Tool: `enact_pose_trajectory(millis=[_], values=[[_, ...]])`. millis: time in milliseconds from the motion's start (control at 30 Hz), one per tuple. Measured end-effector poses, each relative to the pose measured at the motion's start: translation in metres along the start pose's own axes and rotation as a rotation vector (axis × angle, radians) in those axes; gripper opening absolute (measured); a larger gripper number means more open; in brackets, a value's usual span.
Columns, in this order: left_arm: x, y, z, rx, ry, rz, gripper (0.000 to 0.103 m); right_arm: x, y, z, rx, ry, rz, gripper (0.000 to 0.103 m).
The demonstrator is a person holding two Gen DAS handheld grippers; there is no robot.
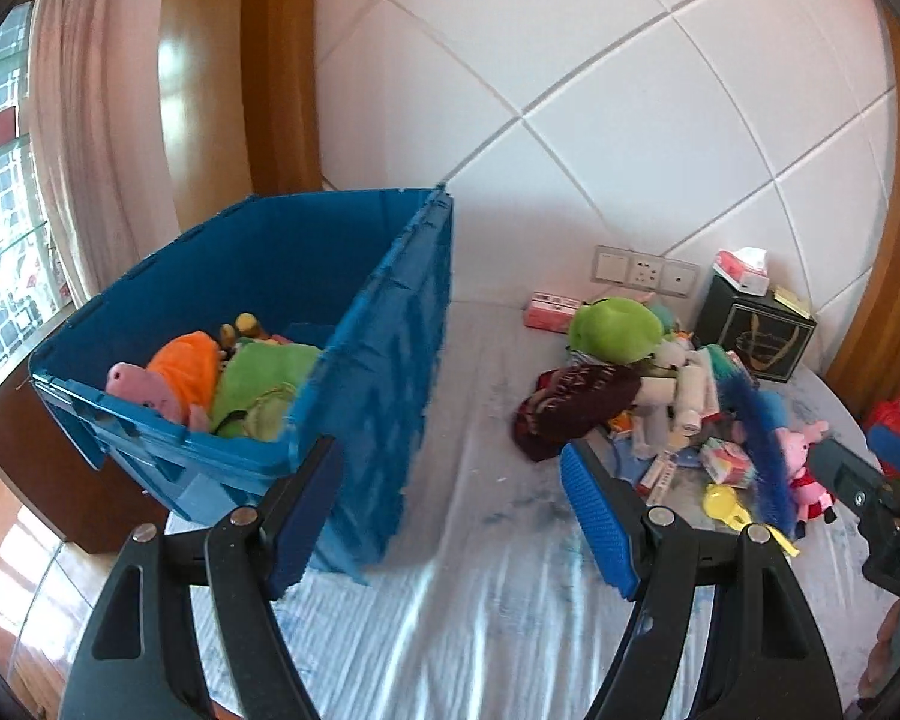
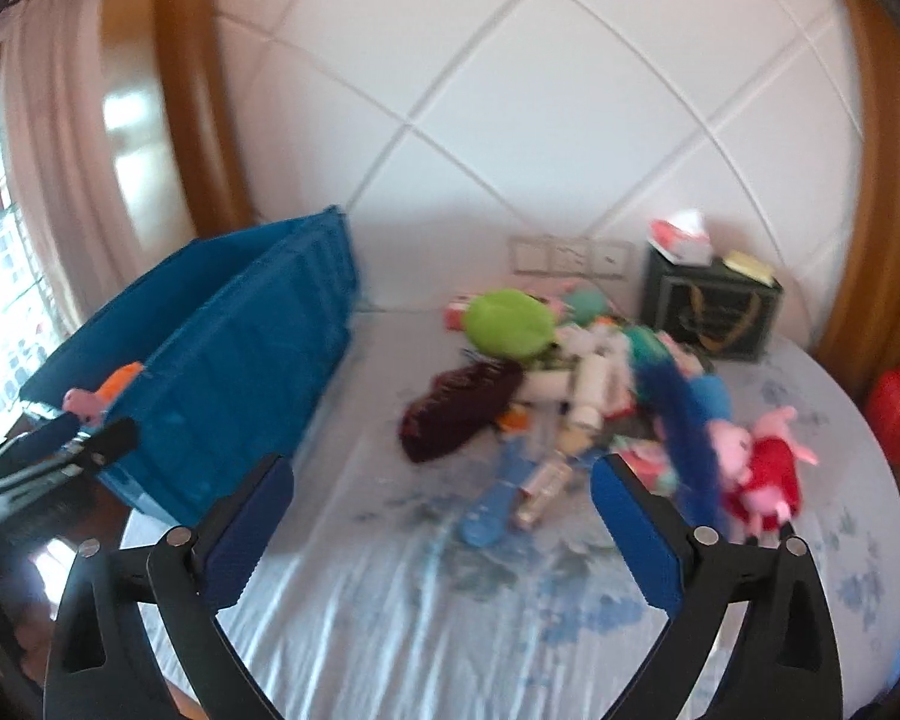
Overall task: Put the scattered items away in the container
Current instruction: 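Move both tools back from the crate to the toy pile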
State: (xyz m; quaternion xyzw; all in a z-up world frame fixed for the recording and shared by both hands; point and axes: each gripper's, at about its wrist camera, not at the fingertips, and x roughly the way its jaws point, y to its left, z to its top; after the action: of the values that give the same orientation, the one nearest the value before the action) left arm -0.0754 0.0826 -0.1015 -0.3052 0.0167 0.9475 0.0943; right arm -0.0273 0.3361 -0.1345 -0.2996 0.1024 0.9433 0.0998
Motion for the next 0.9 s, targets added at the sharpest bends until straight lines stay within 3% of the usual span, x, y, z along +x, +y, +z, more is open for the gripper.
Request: enact_pose_trajectory(millis=[167,367,500,667,900], values=[[0.001,-0.021,-0.001,0.044,-0.057,-0.054,0.074,-0.015,-0.05,-0.016,0.112,-0.028,-0.081,0.101],[0.031,-0.058,-0.015,0.151,0.011,-0.207,0.074,-0.033,-0.089,-0.037,0.21,-0.003,-0.249,0.102],[0.052,-0.077,-0.03,0.17,0.069,-0.281,0.074,-0.044,-0.111,-0.055,0.251,0.042,-0.358,0.102],[0.074,-0.103,-0.041,0.206,0.136,-0.272,0.074,-0.054,-0.146,-0.076,0.314,0.072,-0.424,0.102],[0.106,-0.157,-0.059,0.183,0.201,-0.232,0.074,-0.033,-0.217,-0.096,0.367,0.142,-0.411,0.102]])
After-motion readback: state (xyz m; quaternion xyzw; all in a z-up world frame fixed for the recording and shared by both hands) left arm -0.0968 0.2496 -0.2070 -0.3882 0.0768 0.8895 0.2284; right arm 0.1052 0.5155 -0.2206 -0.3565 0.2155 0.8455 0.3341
